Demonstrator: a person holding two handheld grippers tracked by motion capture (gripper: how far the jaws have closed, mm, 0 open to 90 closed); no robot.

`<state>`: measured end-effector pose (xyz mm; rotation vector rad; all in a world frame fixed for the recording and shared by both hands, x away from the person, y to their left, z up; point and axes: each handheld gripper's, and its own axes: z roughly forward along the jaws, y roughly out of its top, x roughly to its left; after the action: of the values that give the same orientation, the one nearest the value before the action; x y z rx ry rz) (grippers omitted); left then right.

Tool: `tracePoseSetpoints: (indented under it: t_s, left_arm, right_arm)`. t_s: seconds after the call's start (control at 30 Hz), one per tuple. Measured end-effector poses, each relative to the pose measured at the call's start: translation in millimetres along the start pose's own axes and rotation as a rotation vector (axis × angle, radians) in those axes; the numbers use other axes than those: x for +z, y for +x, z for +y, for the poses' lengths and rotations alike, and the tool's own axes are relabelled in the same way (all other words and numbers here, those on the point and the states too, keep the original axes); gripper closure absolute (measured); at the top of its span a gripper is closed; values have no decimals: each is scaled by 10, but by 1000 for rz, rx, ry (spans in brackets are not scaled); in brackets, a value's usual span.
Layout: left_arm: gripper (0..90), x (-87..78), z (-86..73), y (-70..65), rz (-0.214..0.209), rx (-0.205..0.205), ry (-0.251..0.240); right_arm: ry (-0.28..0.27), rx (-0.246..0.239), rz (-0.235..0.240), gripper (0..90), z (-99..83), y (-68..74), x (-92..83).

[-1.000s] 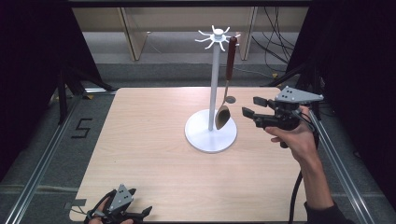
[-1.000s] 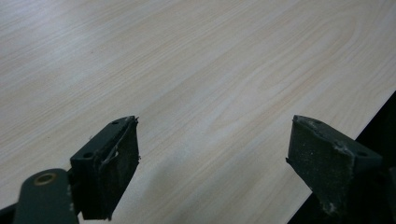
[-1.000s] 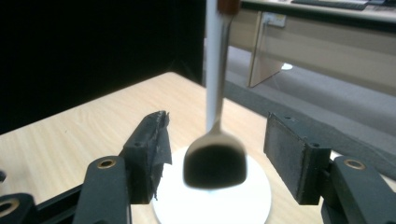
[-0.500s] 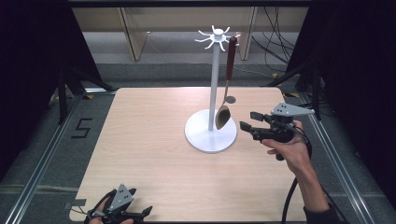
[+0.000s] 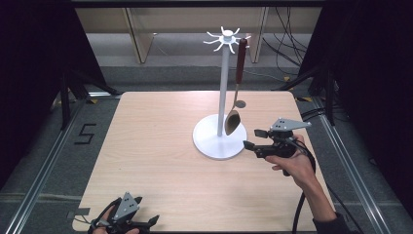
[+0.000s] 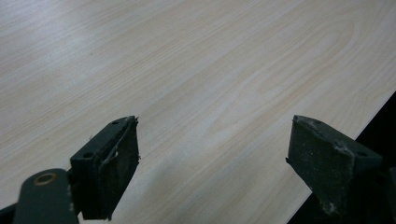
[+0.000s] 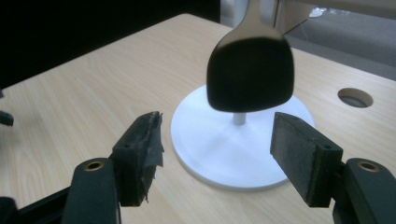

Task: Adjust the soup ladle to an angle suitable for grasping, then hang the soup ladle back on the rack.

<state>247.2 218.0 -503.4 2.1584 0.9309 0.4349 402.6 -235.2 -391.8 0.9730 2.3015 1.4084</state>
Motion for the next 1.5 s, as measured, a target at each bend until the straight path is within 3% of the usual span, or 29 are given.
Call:
tracePoseSetpoints:
  t_s: [0.07,0.1,0.13,0.23,0.3,0.33,0.4,0.47,0.5,0.53,0.57,0.6,0.63,0.67,0.73,0.83,0.9,1.03,1.1,1.13,1.2,1.23,1.27,1.3,1.43,1.5]
  left_arm:
    - [158,11,-6,-26,0,-35,-11]
    - [158,0,-4,-28,-7,-24,-14]
    - [158,-9,4,-12,-13,-1,-4]
    - [158,-7,-3,-16,-7,-4,-9]
    - [158,-17,0,-7,-5,7,6]
    - [158,-17,-1,-8,-8,5,3]
    - [158,-22,-1,7,-1,19,18]
    - [158,5,-10,-19,2,-28,-10]
    - [158,-20,-4,-3,3,3,18]
    - [158,-19,-2,-3,-4,8,6]
    - [158,5,-10,-13,0,-26,-6]
    - [158,-1,-8,-2,3,-10,7]
    - [158,3,-9,-18,-4,-26,-5]
    - [158,-11,-4,-2,2,5,11]
    - [158,3,-10,-20,8,-34,-9]
    - [158,-7,-12,-9,0,-27,11]
    - [158,-13,-19,-17,-7,-31,-5]
    - [158,-11,-16,-1,0,4,2]
    - [158,-3,-23,-25,-5,-37,-16]
    - [158,-17,-23,-7,-6,-15,4]
    - [158,-11,-24,-1,5,-9,7]
    - [158,-13,-22,-3,3,-10,8]
    - [158,-6,-24,-22,2,-32,-10]
    - [158,-18,-25,-9,-4,-14,5]
    - [158,-21,-28,-15,-7,-23,-2]
    - [158,-28,-24,-8,-3,-5,4]
  right_arm:
    - [8,3,-9,343,-16,19,8]
    - [14,-3,8,337,-32,24,30]
    - [30,-16,-3,331,-45,29,39]
    - [72,-32,9,325,-88,72,80]
    - [70,-68,0,324,-111,60,112]
    - [92,-38,8,324,-125,84,117]
    - [81,-62,3,324,-141,67,138]
    - [99,-36,11,322,-160,84,137]
    - [92,-40,3,320,-172,82,147]
    - [100,-58,2,319,-172,68,138]
    - [109,-46,9,319,-182,72,135]
    - [98,-37,6,318,-203,89,138]
    - [102,-51,3,317,-207,77,128]
    - [113,-41,12,317,-218,87,118]
    - [116,-50,13,317,-247,85,104]
    - [126,-23,8,317,-290,117,87]
    - [128,-57,4,316,-309,102,82]
    - [145,-42,10,312,-361,130,83]
    - [147,-42,8,310,-390,140,85]
    - [142,-66,1,310,-398,126,82]
    - [150,-59,2,308,-414,130,65]
    - [152,-23,2,307,-432,161,55]
    - [144,-44,2,307,-438,151,52]
    - [153,-44,9,306,-445,155,38]
    - [153,-55,18,300,-491,177,30]
    - [149,-69,17,296,-509,182,24]
